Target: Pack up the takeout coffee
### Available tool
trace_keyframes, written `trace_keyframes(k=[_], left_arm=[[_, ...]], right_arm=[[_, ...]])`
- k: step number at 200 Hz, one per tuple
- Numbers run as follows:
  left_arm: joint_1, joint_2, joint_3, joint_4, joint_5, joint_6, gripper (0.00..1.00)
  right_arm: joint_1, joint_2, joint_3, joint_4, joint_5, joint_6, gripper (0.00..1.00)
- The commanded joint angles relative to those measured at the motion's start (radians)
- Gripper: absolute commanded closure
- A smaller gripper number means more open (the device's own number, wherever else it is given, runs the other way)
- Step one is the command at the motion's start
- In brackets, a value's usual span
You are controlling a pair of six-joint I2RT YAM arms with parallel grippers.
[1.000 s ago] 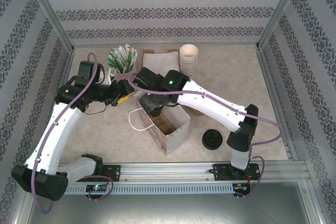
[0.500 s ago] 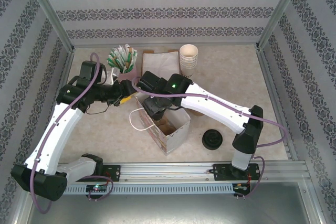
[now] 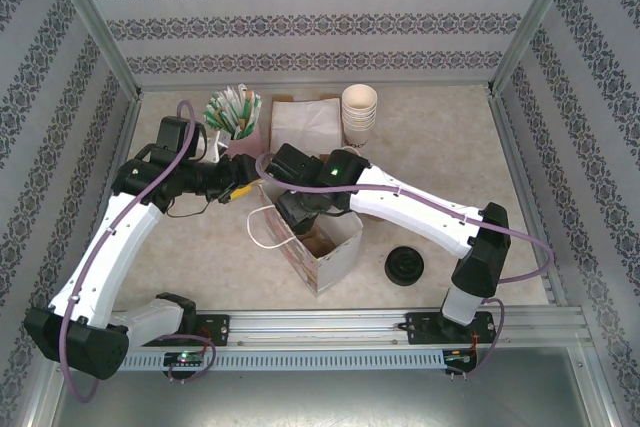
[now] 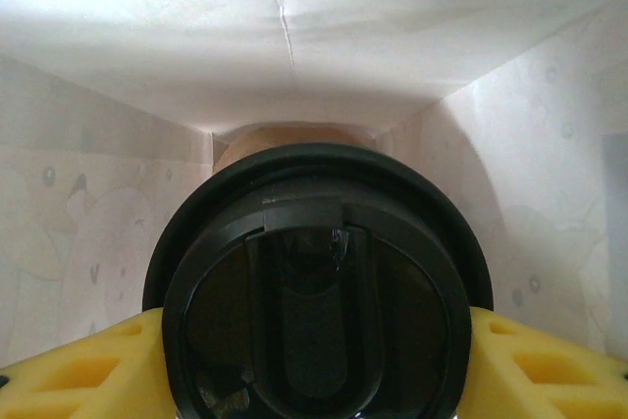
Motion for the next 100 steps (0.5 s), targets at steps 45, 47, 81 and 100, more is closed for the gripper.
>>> trace_keyframes(k=[45,47,81,100], left_arm=[[-0.011,-0.008,0.001,-0.01,-0.042,0.009,0.46],[-0.012,-0.01,0.001,-0.01,-0.045,0.007,0.45],[-0.011,-0.029,-0.013,0.028,-0.08,-0.045,0.46],[-0.012,-0.033,-0.025,0.045,-0.084,-0.065,0.45]], right_arm=[[0.019,0.007,-0.026,0.021,-0.003,-0.001,0.45],[0.018,0.008,-0.026,0.023,-0.002,-0.003,0.45],[0.019,0.02,-0.032,0.023,-0.005,-0.014,0.45],[0.02,0.02,-0.037,0.025,-0.006,-0.015,0.45]])
